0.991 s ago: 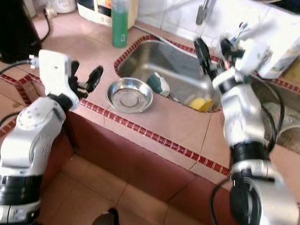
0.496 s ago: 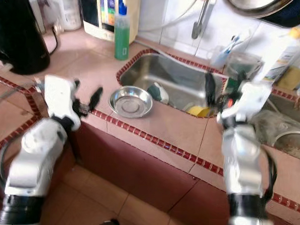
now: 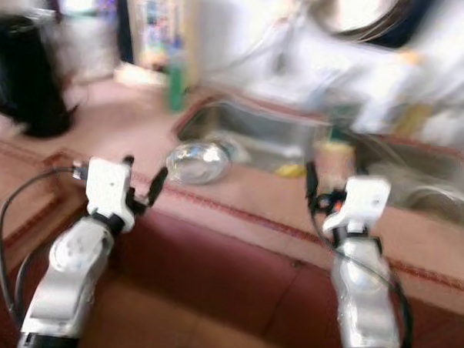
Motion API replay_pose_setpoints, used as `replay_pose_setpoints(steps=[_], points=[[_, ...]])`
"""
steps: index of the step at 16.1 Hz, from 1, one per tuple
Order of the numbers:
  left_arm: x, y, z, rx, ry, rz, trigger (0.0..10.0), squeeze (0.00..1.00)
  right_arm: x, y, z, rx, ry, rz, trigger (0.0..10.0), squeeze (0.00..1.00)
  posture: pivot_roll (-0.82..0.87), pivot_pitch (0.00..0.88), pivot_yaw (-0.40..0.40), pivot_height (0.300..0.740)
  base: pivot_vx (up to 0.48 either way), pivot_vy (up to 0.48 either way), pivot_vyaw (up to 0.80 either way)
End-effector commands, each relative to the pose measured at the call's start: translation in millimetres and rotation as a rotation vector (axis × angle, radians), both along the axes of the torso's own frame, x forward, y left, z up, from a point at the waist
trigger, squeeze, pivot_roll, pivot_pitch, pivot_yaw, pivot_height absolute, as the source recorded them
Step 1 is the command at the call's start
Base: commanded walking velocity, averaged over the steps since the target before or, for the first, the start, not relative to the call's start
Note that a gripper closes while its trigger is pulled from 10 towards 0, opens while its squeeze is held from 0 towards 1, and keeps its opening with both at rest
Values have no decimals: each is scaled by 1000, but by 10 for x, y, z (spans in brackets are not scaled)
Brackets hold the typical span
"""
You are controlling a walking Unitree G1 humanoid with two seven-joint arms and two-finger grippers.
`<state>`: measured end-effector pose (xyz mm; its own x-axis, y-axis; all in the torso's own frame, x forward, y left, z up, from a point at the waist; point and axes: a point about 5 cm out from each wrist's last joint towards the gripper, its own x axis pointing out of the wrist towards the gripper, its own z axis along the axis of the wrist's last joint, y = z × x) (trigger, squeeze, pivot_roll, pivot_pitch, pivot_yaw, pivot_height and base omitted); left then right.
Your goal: Kitchen organization
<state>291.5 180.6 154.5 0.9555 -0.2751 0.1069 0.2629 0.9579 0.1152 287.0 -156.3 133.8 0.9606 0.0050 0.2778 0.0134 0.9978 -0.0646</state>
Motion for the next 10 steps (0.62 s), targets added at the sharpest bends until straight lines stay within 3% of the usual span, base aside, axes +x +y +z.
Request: replay_pose_setpoints(steps=[1,3,4,7,9,10], points=[[-53,-30,-61,16,7,-11,10000,0,17,59,75,-9,-26,11,10000,0,-5,0,-5,740,0,0,0],[-63,-16,-94,28,10,-2,10000,0,-1,97,60,-7,-26,16,10000,0,-4,0,-3,740,0,0,0],[-86,-17,-83,-34,4,-23,10000,0,-6,113,55,-10,-26,18,10000,0,3,0,-4,740,0,0,0],[-156,-7,-179,-3,17,-19,10000,0,-60,146,-93,-18,22,35,10000,0,10,2,-4,740,0,0,0],[-286,-35,-396,74,54,-22,10000,0,-144,101,-301,-55,92,31,10000,0,2,17,4,740,0,0,0],[-317,-41,-484,54,89,-35,10000,0,-177,81,-355,-68,112,37,10000,0,-1,23,6,740,0,0,0]])
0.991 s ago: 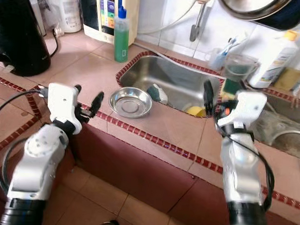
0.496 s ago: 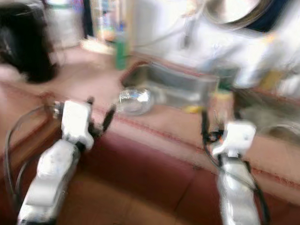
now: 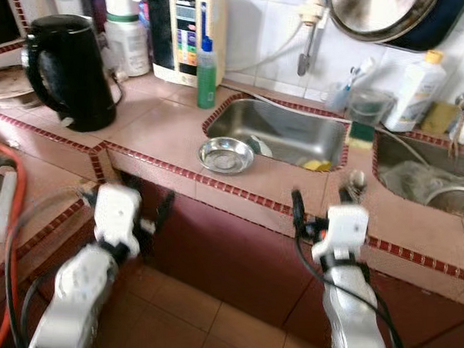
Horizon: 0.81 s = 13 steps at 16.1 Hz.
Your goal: Kitchen organization
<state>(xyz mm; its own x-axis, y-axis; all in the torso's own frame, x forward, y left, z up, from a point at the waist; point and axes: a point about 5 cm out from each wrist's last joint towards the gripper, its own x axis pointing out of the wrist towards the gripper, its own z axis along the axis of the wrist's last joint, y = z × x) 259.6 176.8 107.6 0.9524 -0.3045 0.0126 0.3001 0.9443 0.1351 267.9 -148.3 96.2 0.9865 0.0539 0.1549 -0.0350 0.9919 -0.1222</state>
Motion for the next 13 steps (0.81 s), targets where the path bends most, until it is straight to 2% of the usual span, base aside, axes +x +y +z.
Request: replay_pose_setpoints(steps=[1,3,4,5,6,7,8,10,11,12,13], points=[[-23,-47,-121,47,31,-50,10000,0,-21,-28,-42,-13,15,0,10000,0,2,30,6,740,0,0,0],[-32,-99,-186,39,62,-107,10000,0,-33,-37,-74,-22,28,6,10000,0,2,32,6,740,0,0,0],[1,-75,-189,46,58,-94,10000,0,-21,-31,-74,-25,26,8,10000,0,2,29,5,740,0,0,0],[27,-48,-171,-2,58,-80,10000,0,-7,-36,-65,-26,22,1,10000,0,-6,22,3,740,0,0,0],[63,34,-205,-25,64,32,10000,0,10,-44,-75,-24,32,-13,10000,0,-13,10,-4,740,0,0,0],[53,45,-247,-27,62,67,10000,0,11,-41,-97,-12,48,-17,10000,0,-12,7,-7,740,0,0,0],[31,59,-314,11,67,136,10000,0,12,-30,-137,-7,71,-26,10000,0,-13,3,-10,740,0,0,0],[-44,65,-486,51,132,179,10000,0,20,-8,-175,-21,92,-16,10000,0,-23,0,-16,740,0,0,0],[-44,103,-532,44,152,229,10000,0,28,4,-180,-13,100,3,10000,0,-27,0,-16,740,0,0,0],[-21,180,-562,-3,155,321,10000,0,52,-9,-166,-25,86,-26,10000,0,-33,0,-17,740,0,0,0],[-7,204,-557,-5,154,342,10000,0,65,-8,-163,-5,92,-19,10000,0,-33,0,-17,740,0,0,0]])
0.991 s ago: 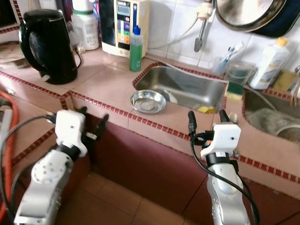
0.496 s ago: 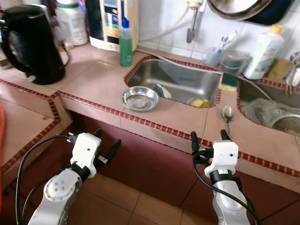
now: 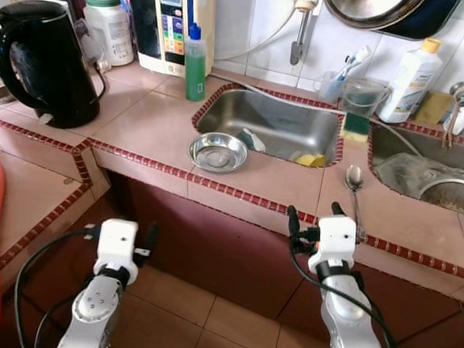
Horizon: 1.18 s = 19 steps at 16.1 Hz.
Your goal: Kitchen organization
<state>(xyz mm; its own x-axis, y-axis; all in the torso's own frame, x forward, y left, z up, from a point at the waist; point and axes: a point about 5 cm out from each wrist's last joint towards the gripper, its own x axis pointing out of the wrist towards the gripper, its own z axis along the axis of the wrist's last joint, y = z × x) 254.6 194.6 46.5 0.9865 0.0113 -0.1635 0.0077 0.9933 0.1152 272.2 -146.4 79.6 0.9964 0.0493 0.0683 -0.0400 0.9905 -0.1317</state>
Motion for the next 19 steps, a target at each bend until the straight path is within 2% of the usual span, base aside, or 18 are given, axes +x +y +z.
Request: replay_pose_setpoints(steps=[1,4,5,11,17,18,19], points=[[55,32,47,-23,-20,23,10000,0,27,-23,5,17,7,-9,10000,0,-33,0,-21,740,0,0,0],[87,57,76,-39,-30,18,10000,0,44,24,-22,17,20,36,10000,0,-26,0,-23,740,0,0,0],[92,48,106,-17,-58,6,10000,0,52,25,-37,33,28,38,10000,0,-17,0,-27,740,0,0,0],[82,-93,196,35,-122,-98,10000,0,109,31,-56,28,35,59,10000,0,-2,0,-44,740,0,0,0],[23,-155,233,-56,-174,-132,10000,0,146,11,-58,6,34,75,10000,0,7,0,-60,740,0,0,0],[-2,-170,271,-95,-200,-147,10000,0,144,36,-24,5,13,95,10000,0,5,0,-62,740,0,0,0],[-76,-198,351,-135,-241,-176,10000,0,95,83,64,46,-44,138,10000,0,4,0,-62,740,0,0,0]])
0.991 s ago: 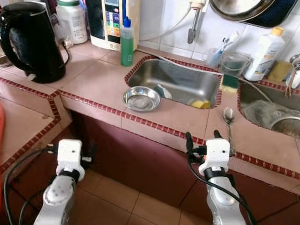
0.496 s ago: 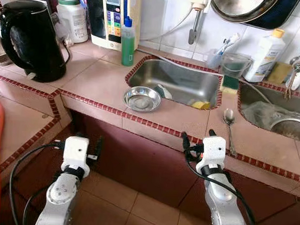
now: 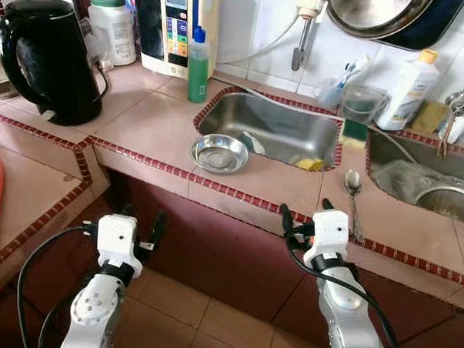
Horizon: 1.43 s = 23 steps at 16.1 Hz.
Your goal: Kitchen organization
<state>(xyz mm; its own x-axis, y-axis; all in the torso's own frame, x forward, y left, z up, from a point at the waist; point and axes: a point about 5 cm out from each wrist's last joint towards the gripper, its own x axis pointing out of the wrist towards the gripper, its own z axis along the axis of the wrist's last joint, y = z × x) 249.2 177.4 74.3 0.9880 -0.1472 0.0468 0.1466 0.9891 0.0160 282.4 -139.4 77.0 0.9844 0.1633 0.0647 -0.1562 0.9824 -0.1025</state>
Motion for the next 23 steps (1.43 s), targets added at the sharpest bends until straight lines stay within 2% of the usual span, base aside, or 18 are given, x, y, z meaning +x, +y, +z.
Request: replay_pose_setpoints(steps=[1,3,5,9,11,20,23], points=[[-91,-29,70,-22,-35,-34,10000,0,-70,-5,84,26,-61,25,10000,0,3,0,-62,740,0,0,0],[-197,-13,27,-23,-7,-39,10000,0,-169,-70,15,20,-39,19,10000,0,3,0,-63,740,0,0,0],[-237,17,17,-10,5,-27,10000,0,-209,-117,-20,8,-11,7,10000,0,2,0,-61,740,0,0,0],[-185,-14,97,-24,-7,-53,10000,0,-103,-78,97,21,-39,15,10000,0,3,0,-67,740,0,0,0],[-193,-22,101,1,-5,-62,10000,0,-112,-81,97,18,-37,14,10000,0,3,0,-68,740,0,0,0],[-172,-79,90,-10,21,-87,10000,0,-118,-116,72,13,-7,2,10000,0,-4,0,-70,740,0,0,0],[-177,-71,82,-15,25,-83,10000,0,-108,-110,72,11,-1,3,10000,0,-4,0,-72,740,0,0,-788]])
